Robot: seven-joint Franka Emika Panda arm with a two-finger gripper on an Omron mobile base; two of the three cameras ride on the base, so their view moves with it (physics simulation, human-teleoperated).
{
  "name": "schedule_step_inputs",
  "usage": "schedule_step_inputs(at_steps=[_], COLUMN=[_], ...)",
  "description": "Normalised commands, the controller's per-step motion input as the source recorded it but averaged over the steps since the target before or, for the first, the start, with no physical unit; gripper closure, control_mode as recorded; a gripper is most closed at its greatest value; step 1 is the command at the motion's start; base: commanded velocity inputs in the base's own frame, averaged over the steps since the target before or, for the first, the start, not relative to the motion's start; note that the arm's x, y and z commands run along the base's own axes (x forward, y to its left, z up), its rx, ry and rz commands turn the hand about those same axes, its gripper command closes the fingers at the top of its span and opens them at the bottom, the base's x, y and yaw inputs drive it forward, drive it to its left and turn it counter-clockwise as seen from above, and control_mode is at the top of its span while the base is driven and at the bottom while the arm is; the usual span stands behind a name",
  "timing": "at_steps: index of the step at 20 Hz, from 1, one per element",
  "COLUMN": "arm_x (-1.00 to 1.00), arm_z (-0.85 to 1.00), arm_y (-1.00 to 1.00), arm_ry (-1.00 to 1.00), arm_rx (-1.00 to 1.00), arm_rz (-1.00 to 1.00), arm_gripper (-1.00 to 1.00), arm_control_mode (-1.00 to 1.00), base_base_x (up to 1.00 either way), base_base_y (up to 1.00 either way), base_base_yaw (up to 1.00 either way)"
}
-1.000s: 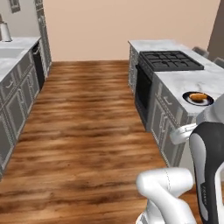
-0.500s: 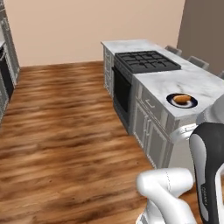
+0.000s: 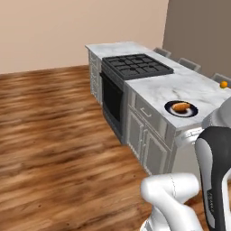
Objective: Pick the hotdog bun from the counter and place it in the microwave. Then turn on the microwave.
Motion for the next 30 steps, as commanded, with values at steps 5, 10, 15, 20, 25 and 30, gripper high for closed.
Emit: schedule_step_inputs(at_steps=[5, 10, 15, 20, 25, 30], arm_x=[0.0, 0.0, 0.0, 0.0, 0.0, 0.0], arm_z=[0.0, 0.0, 0.0, 0.0, 0.0, 0.0], arm_y=[0.0, 0.0, 0.0, 0.0, 0.0, 0.0], arm_ry=[0.0, 0.0, 0.0, 0.0, 0.0, 0.0], arm_rx=[0.0, 0.0, 0.0, 0.0, 0.0, 0.0], arm_rz=[0.0, 0.0, 0.0, 0.0, 0.0, 0.0], arm_gripper=[-1.0, -1.0, -1.0, -1.0, -1.0, -1.0], arm_control_mode=[1.0, 1.0, 1.0, 1.0, 1.0, 1.0], base_base_x=[0.47, 0.37, 0.35, 0.37, 0.41, 0.37], base_base_y=[-0.06, -0.04, -0.17, -0.11, 0.02, 0.06], base_base_yaw=[-0.23, -0.28, -0.37, -0.38, -0.25, -0.22])
